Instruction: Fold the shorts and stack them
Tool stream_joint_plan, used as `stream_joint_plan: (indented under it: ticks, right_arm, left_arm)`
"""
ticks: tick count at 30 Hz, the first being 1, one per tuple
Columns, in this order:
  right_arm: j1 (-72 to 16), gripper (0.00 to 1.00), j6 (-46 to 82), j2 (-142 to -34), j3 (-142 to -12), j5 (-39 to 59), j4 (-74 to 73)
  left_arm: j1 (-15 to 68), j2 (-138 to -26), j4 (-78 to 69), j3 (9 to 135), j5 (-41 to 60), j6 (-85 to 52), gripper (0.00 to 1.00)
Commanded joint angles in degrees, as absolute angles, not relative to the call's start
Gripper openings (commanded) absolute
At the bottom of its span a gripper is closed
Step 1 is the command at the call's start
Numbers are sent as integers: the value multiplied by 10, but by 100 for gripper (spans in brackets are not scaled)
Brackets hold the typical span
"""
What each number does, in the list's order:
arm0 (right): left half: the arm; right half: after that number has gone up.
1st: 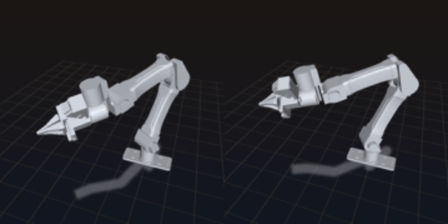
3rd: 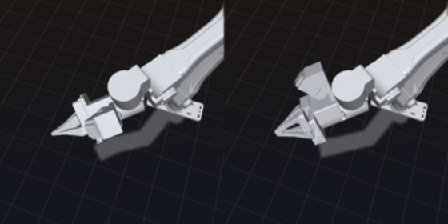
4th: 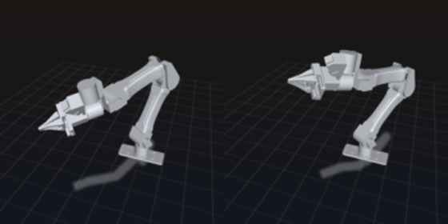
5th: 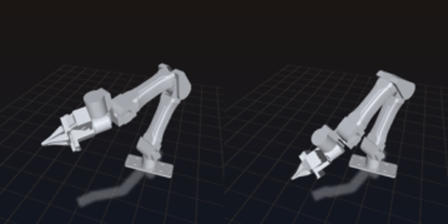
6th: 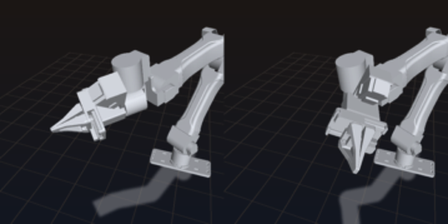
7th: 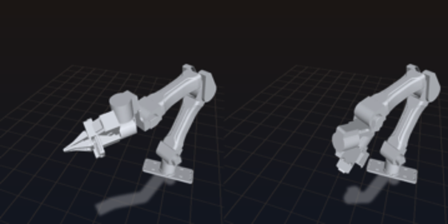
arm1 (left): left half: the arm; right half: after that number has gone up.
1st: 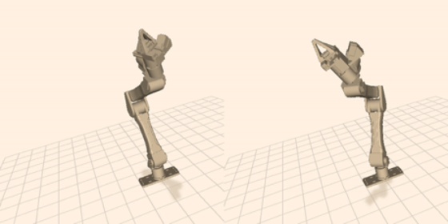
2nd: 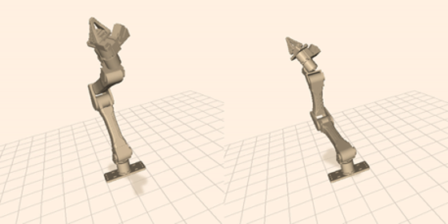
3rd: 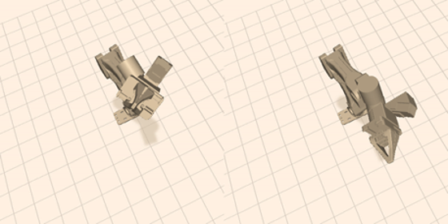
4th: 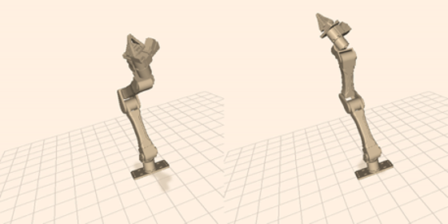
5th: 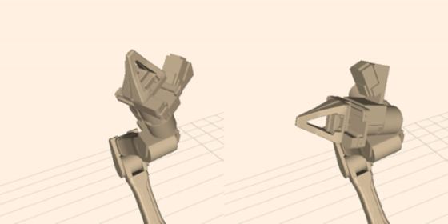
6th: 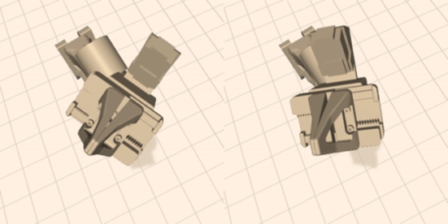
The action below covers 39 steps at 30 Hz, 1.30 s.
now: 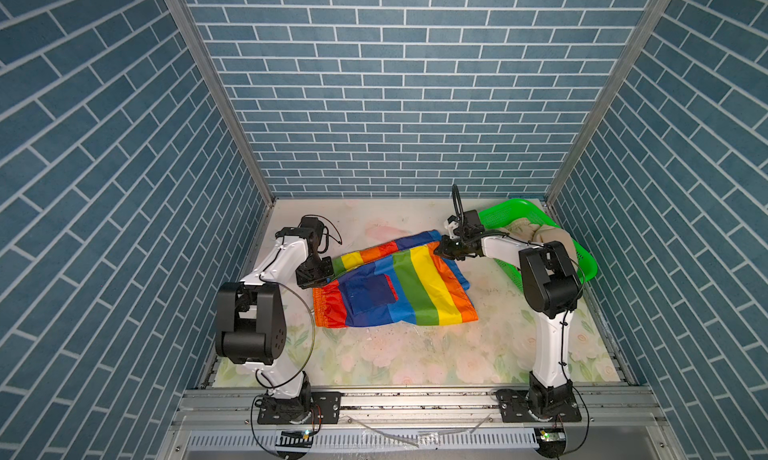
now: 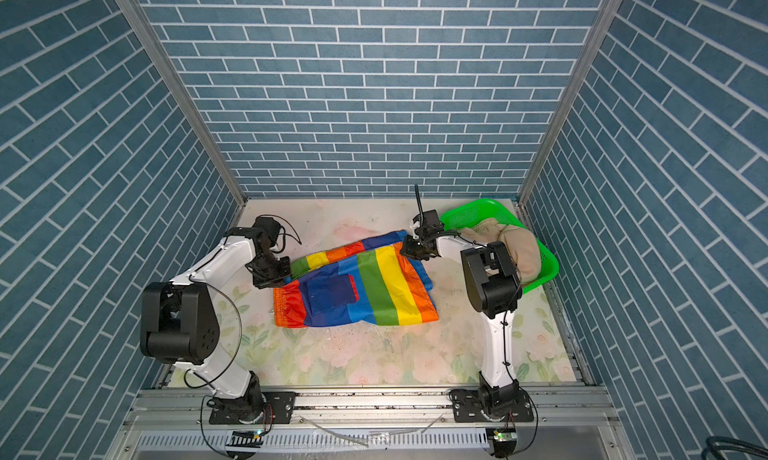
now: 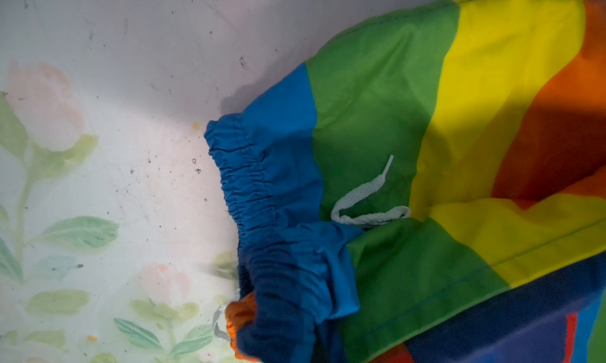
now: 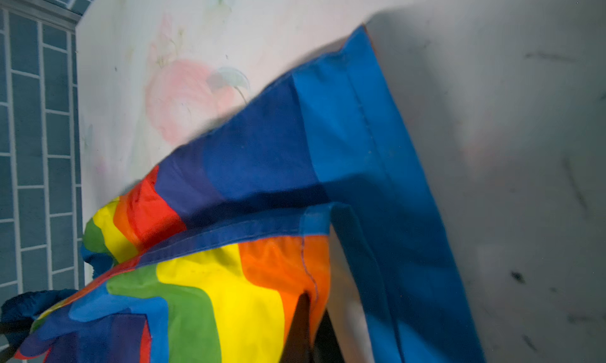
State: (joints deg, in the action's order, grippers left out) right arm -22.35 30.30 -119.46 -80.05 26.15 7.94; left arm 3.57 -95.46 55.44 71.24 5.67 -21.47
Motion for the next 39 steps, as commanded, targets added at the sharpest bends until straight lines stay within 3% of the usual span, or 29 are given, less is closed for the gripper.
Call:
stream_joint_plan:
  ticks: [1, 9, 18, 31, 39]
  right_arm:
    - [-222, 0, 322, -1092, -754, 248, 52]
    - [-237, 0, 331, -878, -636, 191, 33]
    - [-270, 0, 285, -733, -635, 100, 87]
    - [-272, 0, 246, -722, -724, 79, 100]
    - [-273, 0, 216, -758, -794, 108, 92]
  left_arm:
    - [38, -930, 563, 719, 63, -210, 5]
    - [38, -890, 562, 710, 92, -212, 5]
    - [38, -846, 577, 738, 115, -221, 5]
    - [35, -793, 608, 800, 146, -243, 7]
    - [26, -800, 585, 764, 168, -254, 6]
